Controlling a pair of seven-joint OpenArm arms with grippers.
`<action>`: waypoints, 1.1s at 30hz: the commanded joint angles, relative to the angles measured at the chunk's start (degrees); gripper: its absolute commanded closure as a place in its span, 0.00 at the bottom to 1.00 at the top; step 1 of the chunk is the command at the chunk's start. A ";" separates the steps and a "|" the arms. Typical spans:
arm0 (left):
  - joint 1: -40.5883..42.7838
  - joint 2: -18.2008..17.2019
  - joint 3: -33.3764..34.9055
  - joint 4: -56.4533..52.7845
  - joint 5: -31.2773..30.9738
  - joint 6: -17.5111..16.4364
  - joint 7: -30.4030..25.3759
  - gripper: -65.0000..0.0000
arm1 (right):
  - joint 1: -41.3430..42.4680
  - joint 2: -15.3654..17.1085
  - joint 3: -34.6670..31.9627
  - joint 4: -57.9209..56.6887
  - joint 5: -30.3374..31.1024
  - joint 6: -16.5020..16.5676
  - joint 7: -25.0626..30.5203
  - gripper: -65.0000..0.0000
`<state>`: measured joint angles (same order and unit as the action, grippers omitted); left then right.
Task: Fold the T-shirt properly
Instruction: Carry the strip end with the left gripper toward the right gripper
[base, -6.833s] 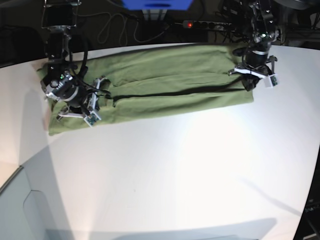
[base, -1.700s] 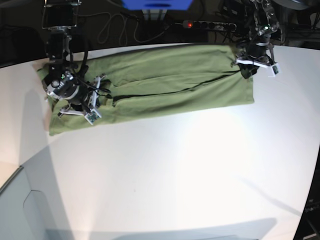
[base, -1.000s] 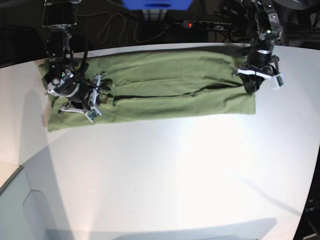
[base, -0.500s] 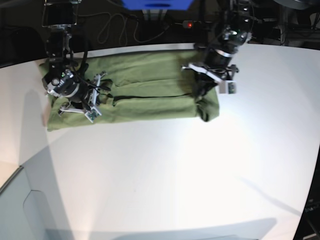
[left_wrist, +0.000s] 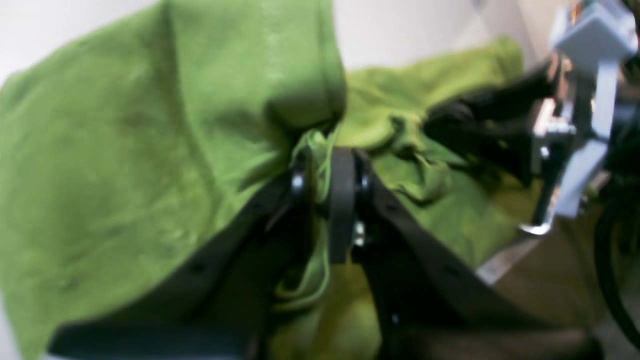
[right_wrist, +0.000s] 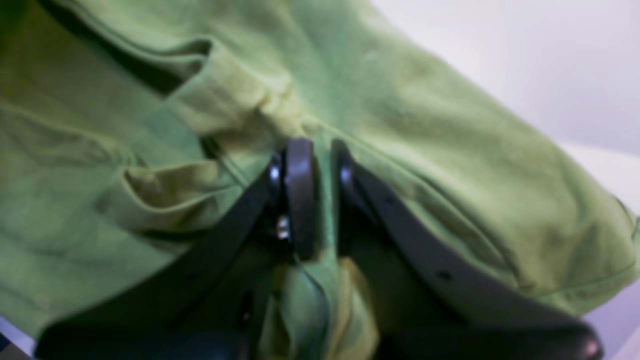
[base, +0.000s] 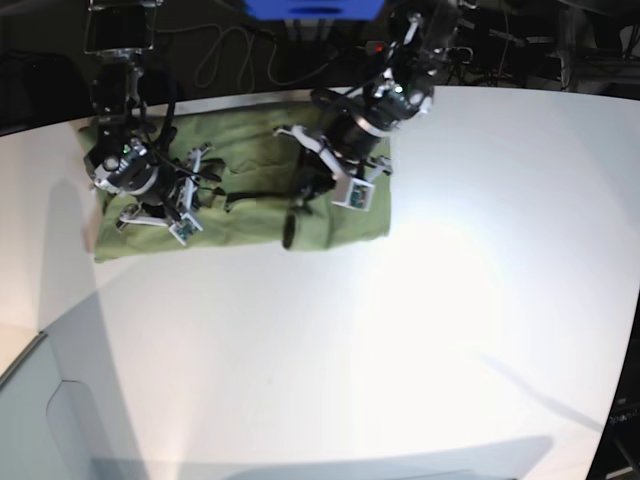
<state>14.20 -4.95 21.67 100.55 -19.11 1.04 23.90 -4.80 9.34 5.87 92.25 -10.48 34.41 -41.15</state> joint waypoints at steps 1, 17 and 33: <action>-1.32 0.16 1.05 0.06 -0.62 -0.55 -1.26 1.00 | 0.71 0.37 0.24 0.90 0.24 0.27 0.66 0.94; -5.45 2.88 3.16 -4.60 -0.71 -0.47 -1.18 1.00 | 0.71 0.63 0.15 0.90 0.24 0.27 0.57 0.94; -6.77 2.97 6.86 -4.68 -0.62 -0.47 -0.82 1.00 | 0.71 0.46 -0.20 0.90 0.24 0.27 0.66 0.94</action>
<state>8.51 -2.52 28.51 94.91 -19.42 1.06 24.43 -4.78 9.37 5.58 92.25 -10.48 34.41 -41.15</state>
